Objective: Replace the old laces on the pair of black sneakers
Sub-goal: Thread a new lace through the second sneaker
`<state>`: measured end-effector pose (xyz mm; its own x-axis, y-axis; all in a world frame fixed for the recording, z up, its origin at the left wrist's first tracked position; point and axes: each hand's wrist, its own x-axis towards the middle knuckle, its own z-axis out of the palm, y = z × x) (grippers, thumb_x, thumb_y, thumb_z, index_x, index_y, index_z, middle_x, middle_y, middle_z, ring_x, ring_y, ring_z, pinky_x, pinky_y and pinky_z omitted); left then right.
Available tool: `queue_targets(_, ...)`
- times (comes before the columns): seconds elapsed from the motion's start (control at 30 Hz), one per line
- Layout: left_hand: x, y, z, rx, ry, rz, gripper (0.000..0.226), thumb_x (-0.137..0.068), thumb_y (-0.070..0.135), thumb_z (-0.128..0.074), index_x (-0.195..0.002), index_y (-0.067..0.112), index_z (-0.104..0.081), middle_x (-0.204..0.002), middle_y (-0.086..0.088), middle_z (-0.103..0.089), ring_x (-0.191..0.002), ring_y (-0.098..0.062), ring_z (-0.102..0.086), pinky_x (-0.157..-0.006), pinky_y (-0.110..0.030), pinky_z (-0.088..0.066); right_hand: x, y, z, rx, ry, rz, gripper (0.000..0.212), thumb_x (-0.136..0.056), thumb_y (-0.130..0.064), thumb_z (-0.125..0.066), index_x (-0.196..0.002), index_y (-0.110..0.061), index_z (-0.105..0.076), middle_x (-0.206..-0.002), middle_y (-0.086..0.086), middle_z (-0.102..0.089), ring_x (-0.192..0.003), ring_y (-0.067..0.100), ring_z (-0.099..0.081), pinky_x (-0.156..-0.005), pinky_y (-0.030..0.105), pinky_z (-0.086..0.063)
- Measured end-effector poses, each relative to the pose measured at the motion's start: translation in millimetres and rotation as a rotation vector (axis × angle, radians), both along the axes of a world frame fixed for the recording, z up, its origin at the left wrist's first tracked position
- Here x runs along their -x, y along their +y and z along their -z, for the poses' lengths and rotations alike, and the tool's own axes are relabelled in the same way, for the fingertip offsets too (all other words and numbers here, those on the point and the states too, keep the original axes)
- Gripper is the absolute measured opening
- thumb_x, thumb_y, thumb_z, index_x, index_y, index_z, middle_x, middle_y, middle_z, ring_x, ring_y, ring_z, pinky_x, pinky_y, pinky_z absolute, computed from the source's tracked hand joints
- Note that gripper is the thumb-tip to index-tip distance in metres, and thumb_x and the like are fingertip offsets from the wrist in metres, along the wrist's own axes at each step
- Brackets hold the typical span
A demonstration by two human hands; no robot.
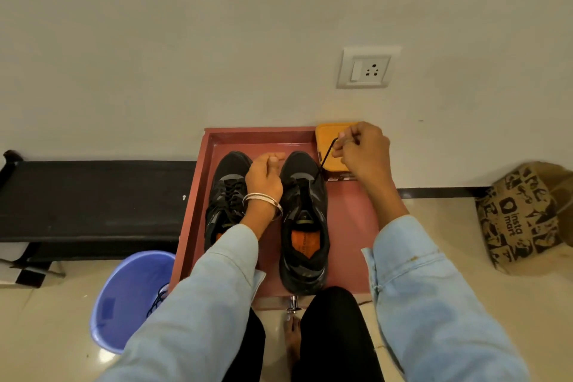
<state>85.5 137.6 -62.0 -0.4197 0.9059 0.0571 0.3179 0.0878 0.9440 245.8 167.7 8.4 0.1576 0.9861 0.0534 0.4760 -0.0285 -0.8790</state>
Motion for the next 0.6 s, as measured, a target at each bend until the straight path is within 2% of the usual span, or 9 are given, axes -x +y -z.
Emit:
queue_targets(0.07, -0.1, 1.4, -34.0, -0.079, -0.021, 0.01, 0.023, -0.096, 0.008, -0.048, -0.098, 0.009, -0.071, -0.093, -0.002, -0.068, -0.076, -0.008, -0.057, -0.08, -0.029, -0.05, -2.8, -5.3, -34.0, -0.094, 0.049, -0.012, 0.016, -0.088, -0.001, -0.049, -0.081, -0.009, -0.061, -0.08, 0.01, -0.071, -0.075, 0.021, -0.07, -0.07, 0.033, -0.056)
queue_targets(0.13, -2.6, 2.1, -67.4, -0.14, -0.188, 0.032, 0.016, -0.091, 0.006, -0.058, -0.098, 0.008, -0.072, -0.092, 0.0, -0.07, -0.079, -0.004, -0.061, -0.082, -0.023, -0.052, -4.5, -11.9, -60.5, -0.187, 0.028, -0.086, 0.017, -0.087, 0.001, -0.052, -0.081, -0.011, -0.062, -0.08, 0.004, -0.07, -0.078, 0.018, -0.069, -0.073, 0.028, -0.053)
queue_targets(0.2, -8.0, -1.0, -95.5, -0.163, -0.382, 0.077, 0.014, -0.084, 0.002, -0.066, -0.093, 0.01, -0.073, -0.093, -0.002, -0.072, -0.085, -0.011, -0.067, -0.083, -0.021, -0.053, -3.2, -19.7, -76.7, -0.211, -0.119, -0.188, 0.012, -0.087, -0.002, -0.058, -0.083, -0.01, -0.066, -0.08, -0.002, -0.067, -0.081, 0.016, -0.065, -0.076, 0.025, -0.048)
queue_targets(0.27, -13.9, -4.4, -114.2, -0.139, -0.449, 0.118, 0.017, -0.078, 0.0, -0.071, -0.083, 0.016, -0.074, -0.088, -0.002, -0.073, -0.085, -0.019, -0.069, -0.084, -0.025, -0.054, -0.3, -25.1, -82.8, -0.188, -0.207, -0.244, 0.008, -0.088, -0.006, -0.063, -0.086, -0.009, -0.07, -0.082, -0.003, -0.066, -0.08, 0.013, -0.061, -0.07, 0.018, -0.044)
queue_targets(0.33, -19.8, -9.7, -125.1, -0.107, -0.473, 0.171, 0.016, -0.078, -0.001, -0.072, -0.079, 0.015, -0.072, -0.08, -0.002, -0.073, -0.078, -0.018, -0.069, -0.082, -0.026, -0.054, 3.5, -27.8, -84.6, -0.178, -0.229, -0.26, 0.006, -0.087, -0.01, -0.066, -0.086, -0.011, -0.072, -0.083, 0.0, -0.068, -0.078, 0.01, -0.059, -0.062, 0.012, -0.039)
queue_targets(0.4, -24.7, -14.4, -129.9, -0.077, -0.513, 0.204, 0.011, -0.08, -0.001, -0.07, -0.079, 0.01, -0.071, -0.076, -0.003, -0.071, -0.072, -0.016, -0.067, -0.077, -0.024, -0.055, 7.4, -30.3, -86.4, -0.187, -0.25, -0.25, 0.005, -0.086, -0.012, -0.069, -0.087, -0.01, -0.073, -0.085, 0.003, -0.07, -0.078, 0.012, -0.06, -0.062, 0.014, -0.04)
queue_targets(0.5, -25.3, -16.2, -129.3, -0.042, -0.575, 0.211, 0.007, -0.081, -0.001, -0.068, -0.084, 0.005, -0.071, -0.071, -0.001, -0.071, -0.068, -0.014, -0.066, -0.069, -0.021, -0.056, 9.5, -34.5, -88.3, -0.182, -0.223, -0.21, 0.008, -0.085, -0.012, -0.071, -0.09, -0.007, -0.075, -0.085, 0.005, -0.071, -0.08, 0.014, -0.061, -0.071, 0.021, -0.043)
queue_targets(0.6, -23.0, -16.5, -128.5, -0.031, -0.579, 0.243, 0.018, -0.081, 0.0, -0.068, -0.099, -0.004, -0.068, -0.07, 0.001, -0.071, -0.064, -0.008, -0.068, -0.064, -0.015, -0.053, 9.1, -35.9, -87.2, -0.148, -0.119, -0.19, 0.011, -0.083, -0.013, -0.074, -0.091, -0.006, -0.075, -0.081, 0.0, -0.067, -0.077, 0.01, -0.061, -0.071, 0.019, -0.043)
